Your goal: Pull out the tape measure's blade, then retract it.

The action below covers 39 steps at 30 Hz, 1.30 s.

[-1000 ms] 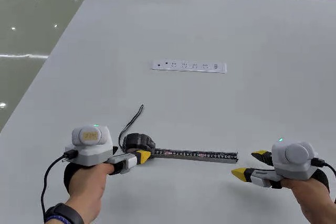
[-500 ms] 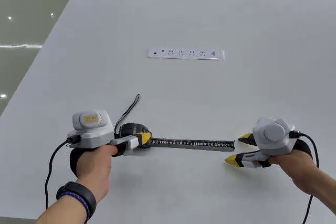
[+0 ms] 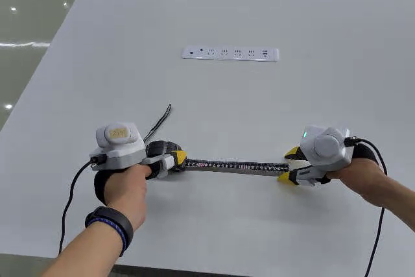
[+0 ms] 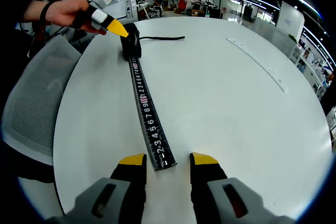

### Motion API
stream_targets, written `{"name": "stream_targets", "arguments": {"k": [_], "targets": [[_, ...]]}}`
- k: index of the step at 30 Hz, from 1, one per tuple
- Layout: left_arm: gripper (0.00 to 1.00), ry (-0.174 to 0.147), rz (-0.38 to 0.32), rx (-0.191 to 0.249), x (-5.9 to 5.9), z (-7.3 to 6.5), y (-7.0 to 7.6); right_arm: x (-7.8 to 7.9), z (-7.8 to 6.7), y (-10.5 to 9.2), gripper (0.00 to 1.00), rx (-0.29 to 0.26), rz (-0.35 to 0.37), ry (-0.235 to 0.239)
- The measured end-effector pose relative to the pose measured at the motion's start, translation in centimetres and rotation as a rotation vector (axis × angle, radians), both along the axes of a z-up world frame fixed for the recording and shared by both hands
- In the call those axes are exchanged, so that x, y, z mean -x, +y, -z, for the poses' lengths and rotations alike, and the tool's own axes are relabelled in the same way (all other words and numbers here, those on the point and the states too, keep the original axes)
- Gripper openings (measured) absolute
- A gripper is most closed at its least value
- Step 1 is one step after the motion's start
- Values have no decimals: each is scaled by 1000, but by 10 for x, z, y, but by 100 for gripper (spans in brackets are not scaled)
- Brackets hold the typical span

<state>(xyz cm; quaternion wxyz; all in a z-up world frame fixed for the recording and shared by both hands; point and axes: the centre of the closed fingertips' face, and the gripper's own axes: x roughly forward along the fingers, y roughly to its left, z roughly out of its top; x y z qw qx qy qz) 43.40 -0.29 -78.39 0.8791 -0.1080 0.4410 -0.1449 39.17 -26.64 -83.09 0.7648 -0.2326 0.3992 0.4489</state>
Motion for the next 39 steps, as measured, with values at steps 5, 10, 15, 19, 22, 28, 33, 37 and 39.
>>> {"name": "stream_targets", "arguments": {"k": [5, 10, 15, 19, 22, 28, 33, 37, 39], "targets": [[60, 4, -6, -8, 0, 1, 0, 3, 0, 1, 17, 6, -32, 3], [62, 23, -5, -64, 0, 7, -3, 6, 3, 1, 17, 9, -85, 13], [63, 35, -27, -92, -3, 10, -3, 6, 4, 1, 17, 1, -72, 13], [63, 43, -44, -121, -4, 12, -3, 6, 4, 1, 16, -19, -50, 16], [63, 45, -74, -139, -4, 13, -2, 6, 4, 0, 16, -37, -28, 11], [62, 72, -79, -206, -4, 16, -1, 6, 3, 1, 16, -44, -19, 0], [62, 90, -88, -238, -4, 17, -1, 5, 3, 0, 16, -56, -9, -7], [61, 94, -110, -252, -3, 17, 1, 5, 4, -1, 16, -64, -6, -19], [60, 101, -114, -256, -2, 17, 1, 6, 3, -2, 16, -70, -2, -20]]}}
